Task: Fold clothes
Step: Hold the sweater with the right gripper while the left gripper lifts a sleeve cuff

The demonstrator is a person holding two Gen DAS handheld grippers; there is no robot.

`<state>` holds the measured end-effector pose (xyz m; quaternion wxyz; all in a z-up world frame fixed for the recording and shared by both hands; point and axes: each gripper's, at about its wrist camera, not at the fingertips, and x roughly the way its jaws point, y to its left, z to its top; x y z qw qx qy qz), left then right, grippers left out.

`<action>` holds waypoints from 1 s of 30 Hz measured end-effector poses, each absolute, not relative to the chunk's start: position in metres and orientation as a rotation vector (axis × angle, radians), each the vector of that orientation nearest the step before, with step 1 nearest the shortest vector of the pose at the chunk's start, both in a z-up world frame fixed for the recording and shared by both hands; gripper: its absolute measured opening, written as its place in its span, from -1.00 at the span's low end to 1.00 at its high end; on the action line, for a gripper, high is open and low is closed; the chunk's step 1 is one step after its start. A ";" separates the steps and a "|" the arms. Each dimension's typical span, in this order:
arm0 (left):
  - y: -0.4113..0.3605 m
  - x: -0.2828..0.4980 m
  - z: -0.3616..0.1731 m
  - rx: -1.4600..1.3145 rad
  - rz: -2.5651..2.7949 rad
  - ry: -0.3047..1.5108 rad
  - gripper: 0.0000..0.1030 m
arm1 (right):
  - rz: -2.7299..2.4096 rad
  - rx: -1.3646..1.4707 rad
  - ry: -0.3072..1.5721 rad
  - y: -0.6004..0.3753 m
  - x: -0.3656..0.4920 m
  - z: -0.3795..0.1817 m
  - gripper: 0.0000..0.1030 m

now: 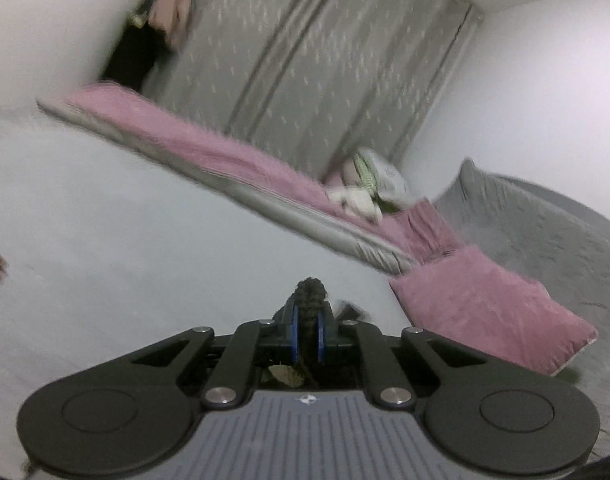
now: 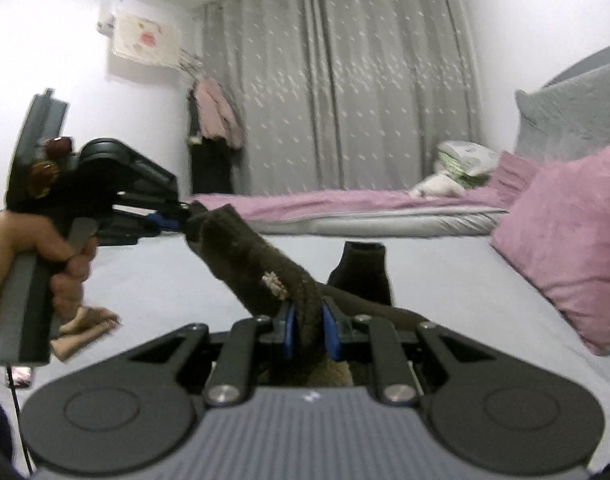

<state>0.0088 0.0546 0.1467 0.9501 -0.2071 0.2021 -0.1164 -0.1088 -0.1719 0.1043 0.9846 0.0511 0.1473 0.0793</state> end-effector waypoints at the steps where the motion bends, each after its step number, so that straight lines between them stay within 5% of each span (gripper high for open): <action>1: 0.063 -0.001 0.153 -0.412 -0.225 0.391 -0.85 | 0.179 0.110 0.286 -0.167 -0.111 0.108 -0.71; 16: 0.084 -0.051 0.244 -0.233 -0.193 0.203 -0.85 | 0.282 0.154 0.076 -0.126 -0.147 0.174 -0.71; 30: -0.015 0.093 0.179 -0.066 -0.218 0.343 -0.84 | 0.084 0.148 0.205 -0.187 -0.037 0.143 -0.71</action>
